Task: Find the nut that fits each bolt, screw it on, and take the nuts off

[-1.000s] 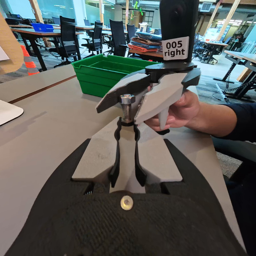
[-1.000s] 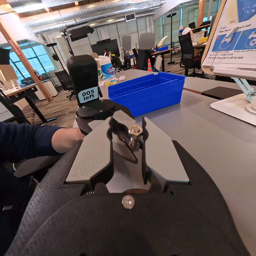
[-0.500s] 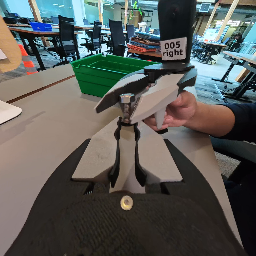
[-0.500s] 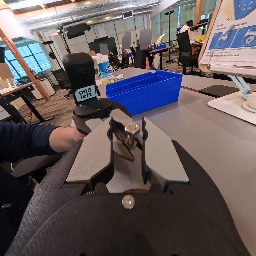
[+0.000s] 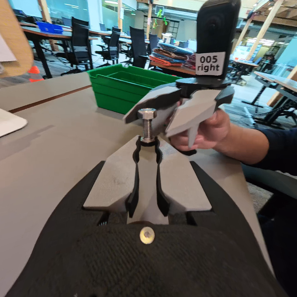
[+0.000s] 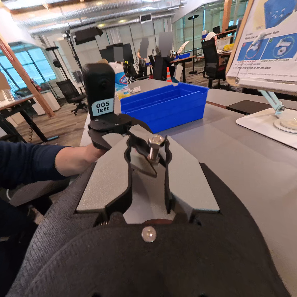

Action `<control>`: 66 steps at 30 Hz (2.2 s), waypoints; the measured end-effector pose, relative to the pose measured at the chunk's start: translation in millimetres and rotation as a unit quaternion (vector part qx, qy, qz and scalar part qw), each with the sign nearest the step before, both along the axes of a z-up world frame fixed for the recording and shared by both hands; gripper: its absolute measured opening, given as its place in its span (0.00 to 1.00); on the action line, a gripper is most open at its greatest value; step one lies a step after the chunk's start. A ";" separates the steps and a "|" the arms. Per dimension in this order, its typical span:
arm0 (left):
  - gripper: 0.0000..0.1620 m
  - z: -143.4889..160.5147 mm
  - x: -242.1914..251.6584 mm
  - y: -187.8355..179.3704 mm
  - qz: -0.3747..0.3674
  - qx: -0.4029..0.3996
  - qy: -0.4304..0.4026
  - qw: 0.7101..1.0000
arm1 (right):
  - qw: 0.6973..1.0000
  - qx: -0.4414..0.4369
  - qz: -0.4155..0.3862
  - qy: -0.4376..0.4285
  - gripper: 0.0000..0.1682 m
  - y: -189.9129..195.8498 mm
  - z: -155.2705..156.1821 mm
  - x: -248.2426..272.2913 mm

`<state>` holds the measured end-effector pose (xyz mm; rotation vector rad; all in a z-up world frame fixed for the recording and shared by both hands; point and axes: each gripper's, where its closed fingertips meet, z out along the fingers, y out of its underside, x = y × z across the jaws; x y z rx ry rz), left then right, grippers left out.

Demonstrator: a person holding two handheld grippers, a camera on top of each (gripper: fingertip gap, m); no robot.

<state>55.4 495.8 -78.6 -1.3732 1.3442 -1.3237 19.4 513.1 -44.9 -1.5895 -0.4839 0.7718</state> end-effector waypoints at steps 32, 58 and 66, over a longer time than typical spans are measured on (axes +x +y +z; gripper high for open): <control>0.09 4.4 -6.2 9.1 0.027 0.028 -0.004 0.999 | 1.000 0.011 -0.005 0.005 0.19 -2.3 4.4 8.1; 0.09 2.3 -4.6 4.8 0.020 0.028 0.001 0.999 | 1.000 0.028 -0.008 -0.008 0.17 -4.0 7.3 2.3; 0.09 -4.1 1.3 -6.3 0.003 0.030 0.011 0.999 | 1.000 0.020 -0.003 -0.012 0.17 -2.8 2.4 -2.8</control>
